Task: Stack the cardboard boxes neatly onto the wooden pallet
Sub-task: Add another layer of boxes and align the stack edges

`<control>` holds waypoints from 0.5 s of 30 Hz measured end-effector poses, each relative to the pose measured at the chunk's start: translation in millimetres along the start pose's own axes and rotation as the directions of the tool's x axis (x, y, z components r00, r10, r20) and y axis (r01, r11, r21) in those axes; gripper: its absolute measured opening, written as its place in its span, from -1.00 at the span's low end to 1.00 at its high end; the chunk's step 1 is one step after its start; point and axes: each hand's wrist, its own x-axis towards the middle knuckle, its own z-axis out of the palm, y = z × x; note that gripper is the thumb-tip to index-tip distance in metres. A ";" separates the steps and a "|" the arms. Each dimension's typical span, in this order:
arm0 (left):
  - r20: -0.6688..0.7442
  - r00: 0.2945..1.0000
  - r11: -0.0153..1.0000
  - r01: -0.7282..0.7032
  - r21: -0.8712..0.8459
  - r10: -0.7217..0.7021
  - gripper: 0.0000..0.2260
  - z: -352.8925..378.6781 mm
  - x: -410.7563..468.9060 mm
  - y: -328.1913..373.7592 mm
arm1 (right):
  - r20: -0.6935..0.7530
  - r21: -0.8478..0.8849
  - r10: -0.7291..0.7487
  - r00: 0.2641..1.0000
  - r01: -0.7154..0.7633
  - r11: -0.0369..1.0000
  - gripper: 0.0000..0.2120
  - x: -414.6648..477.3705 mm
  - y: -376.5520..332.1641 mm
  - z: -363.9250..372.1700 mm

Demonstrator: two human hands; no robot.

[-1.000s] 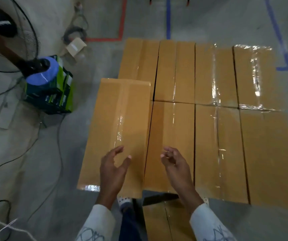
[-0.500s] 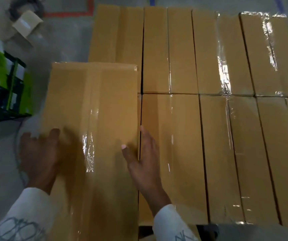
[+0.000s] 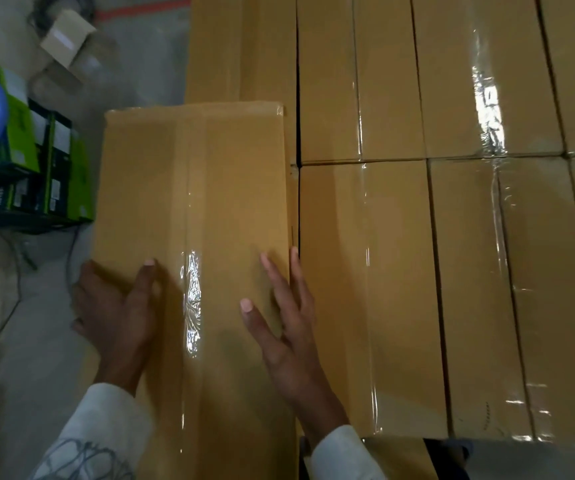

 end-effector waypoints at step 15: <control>0.029 0.999 1.000 -0.019 -0.024 0.020 -0.03 -0.6 -6.7 4.8 | -0.031 -0.003 -0.034 0.999 0.034 0.999 -0.49 -8.9 -0.6 2.8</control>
